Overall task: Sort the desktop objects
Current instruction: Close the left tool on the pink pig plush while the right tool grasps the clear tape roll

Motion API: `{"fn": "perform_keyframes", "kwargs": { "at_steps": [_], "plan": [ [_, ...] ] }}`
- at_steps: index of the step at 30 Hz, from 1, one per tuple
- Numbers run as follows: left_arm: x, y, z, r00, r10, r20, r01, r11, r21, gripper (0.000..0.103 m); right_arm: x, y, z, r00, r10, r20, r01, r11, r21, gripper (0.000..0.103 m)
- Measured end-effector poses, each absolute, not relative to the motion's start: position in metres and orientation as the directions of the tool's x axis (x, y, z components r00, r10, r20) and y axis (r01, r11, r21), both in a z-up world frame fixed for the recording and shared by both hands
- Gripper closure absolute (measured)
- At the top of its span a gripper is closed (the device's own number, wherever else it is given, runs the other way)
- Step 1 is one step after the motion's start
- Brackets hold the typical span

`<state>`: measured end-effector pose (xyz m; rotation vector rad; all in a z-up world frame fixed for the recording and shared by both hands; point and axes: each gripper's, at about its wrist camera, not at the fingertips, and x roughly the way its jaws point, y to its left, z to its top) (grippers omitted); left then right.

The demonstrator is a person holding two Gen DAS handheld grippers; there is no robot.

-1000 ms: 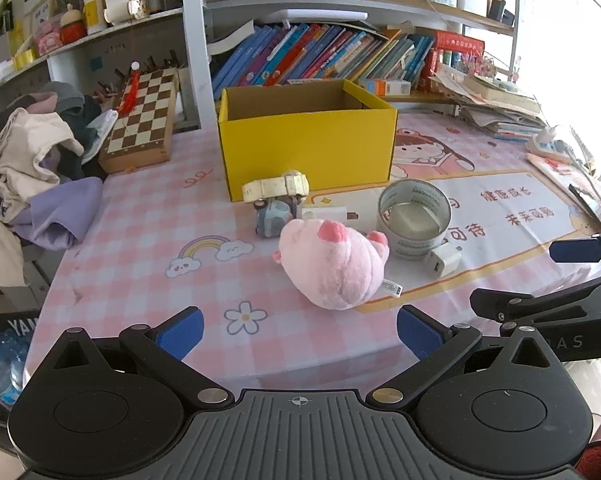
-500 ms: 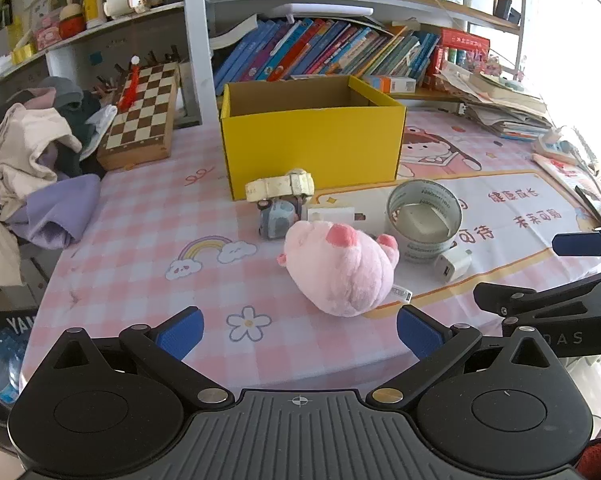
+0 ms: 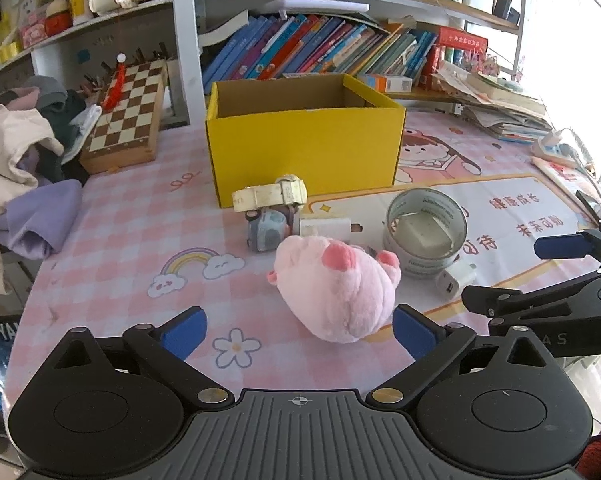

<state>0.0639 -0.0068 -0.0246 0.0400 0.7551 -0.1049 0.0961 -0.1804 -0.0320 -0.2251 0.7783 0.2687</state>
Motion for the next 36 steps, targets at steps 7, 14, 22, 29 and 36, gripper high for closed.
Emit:
{"fn": "perform_keyframes", "kwargs": {
  "at_steps": [7, 14, 22, 29, 36],
  "plan": [
    [0.089, -0.016, -0.037, 0.691, -0.114, -0.714, 0.143, 0.990, -0.020, 0.003, 0.126, -0.177, -0.038, 0.651, 0.154, -0.744, -0.350, 0.930, -0.114, 0.012],
    [0.112, -0.023, -0.051, 0.655, -0.131, -0.744, 0.162, 0.986, -0.032, 0.004, 0.153, -0.178, -0.045, 0.621, 0.137, -0.771, -0.364, 0.922, -0.130, 0.013],
    [0.126, -0.016, -0.064, 0.632, -0.152, -0.760, 0.139, 0.987, -0.083, 0.008, 0.174, -0.174, -0.051, 0.589, 0.164, -0.791, -0.403, 0.908, -0.112, 0.018],
    [0.131, -0.014, -0.071, 0.606, -0.168, -0.778, 0.129, 0.985, -0.113, 0.018, 0.179, -0.166, -0.039, 0.616, 0.214, -0.758, -0.444, 0.889, -0.110, 0.015],
    [0.135, -0.017, -0.071, 0.608, -0.155, -0.779, 0.130, 0.987, -0.094, 0.017, 0.199, -0.165, -0.052, 0.572, 0.167, -0.803, -0.422, 0.900, -0.113, 0.009]
  ]
}}
